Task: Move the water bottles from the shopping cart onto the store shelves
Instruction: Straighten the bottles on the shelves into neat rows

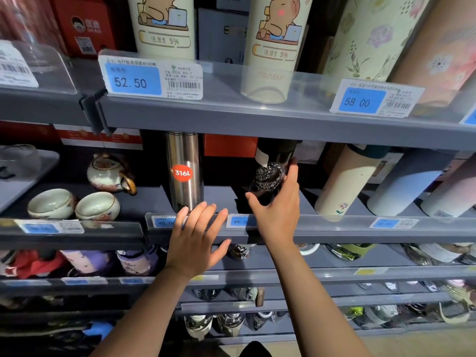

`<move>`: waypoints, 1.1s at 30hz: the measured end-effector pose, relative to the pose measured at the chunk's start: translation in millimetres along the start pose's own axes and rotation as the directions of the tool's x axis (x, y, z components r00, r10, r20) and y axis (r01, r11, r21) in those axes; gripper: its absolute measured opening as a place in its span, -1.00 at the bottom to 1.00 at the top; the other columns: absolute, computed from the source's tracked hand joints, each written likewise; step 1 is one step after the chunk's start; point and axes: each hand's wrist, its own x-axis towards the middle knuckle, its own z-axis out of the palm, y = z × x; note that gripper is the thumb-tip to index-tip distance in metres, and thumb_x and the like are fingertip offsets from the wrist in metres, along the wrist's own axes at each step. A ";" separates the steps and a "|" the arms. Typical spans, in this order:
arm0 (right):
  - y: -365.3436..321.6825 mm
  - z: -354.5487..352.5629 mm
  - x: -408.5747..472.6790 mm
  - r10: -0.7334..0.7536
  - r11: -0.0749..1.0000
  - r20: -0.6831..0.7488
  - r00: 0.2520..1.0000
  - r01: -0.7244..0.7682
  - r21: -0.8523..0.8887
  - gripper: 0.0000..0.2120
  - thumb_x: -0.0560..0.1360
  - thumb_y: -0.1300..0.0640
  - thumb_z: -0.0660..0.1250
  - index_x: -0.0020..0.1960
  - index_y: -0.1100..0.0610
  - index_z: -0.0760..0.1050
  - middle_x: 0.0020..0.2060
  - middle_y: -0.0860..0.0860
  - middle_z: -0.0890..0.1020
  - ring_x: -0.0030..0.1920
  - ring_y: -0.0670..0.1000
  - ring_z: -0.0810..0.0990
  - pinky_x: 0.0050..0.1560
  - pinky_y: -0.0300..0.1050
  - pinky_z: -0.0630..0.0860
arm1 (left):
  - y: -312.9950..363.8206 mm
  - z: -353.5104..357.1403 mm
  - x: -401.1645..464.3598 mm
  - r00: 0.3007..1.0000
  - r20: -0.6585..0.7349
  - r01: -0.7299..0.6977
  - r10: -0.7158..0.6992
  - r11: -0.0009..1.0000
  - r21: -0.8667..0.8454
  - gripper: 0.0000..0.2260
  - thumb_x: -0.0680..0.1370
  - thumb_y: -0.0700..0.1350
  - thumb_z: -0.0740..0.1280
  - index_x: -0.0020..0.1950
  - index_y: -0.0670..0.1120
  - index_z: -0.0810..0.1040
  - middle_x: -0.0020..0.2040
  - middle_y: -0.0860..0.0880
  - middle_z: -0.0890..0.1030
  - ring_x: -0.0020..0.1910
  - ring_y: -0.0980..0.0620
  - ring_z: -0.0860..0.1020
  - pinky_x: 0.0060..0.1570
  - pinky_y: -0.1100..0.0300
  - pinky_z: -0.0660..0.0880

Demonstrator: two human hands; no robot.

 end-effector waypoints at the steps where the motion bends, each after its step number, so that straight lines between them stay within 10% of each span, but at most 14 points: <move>1: 0.6 -0.4 0.5 0.002 1.000 0.006 1.000 -0.002 0.008 -0.01 0.36 0.08 0.55 0.56 0.15 0.00 0.38 0.14 0.38 0.38 0.15 0.35 0.29 0.00 0.35 | -0.1 0.0 0.2 1.000 -0.002 0.000 0.000 1.000 -0.001 -0.47 0.54 0.19 0.24 0.41 -0.08 0.36 0.29 -0.11 0.40 0.33 -0.12 0.38 0.43 -0.07 0.13; 16: 10.6 -10.3 5.9 -0.065 0.996 0.167 0.984 0.054 0.069 -0.01 0.36 0.11 0.48 0.56 0.06 -0.09 0.33 0.02 0.46 0.26 0.06 0.47 0.15 -0.05 0.46 | 1.1 -0.8 1.3 1.000 -0.012 -0.005 0.005 1.000 -0.011 -0.45 0.53 0.19 0.27 0.42 -0.09 0.33 0.30 -0.12 0.37 0.32 -0.13 0.38 0.40 -0.09 0.17; 33: 13.0 1.8 -12.5 -0.132 0.991 -0.052 0.990 0.130 -0.042 -0.05 0.33 0.05 0.54 0.54 0.07 0.05 0.22 0.07 0.51 0.21 0.11 0.52 0.21 0.10 0.33 | 1.1 -3.3 2.3 0.998 0.060 0.017 -0.017 1.000 -0.008 -0.44 0.50 0.20 0.26 0.41 -0.06 0.36 0.32 -0.10 0.39 0.38 -0.15 0.34 0.42 -0.10 0.11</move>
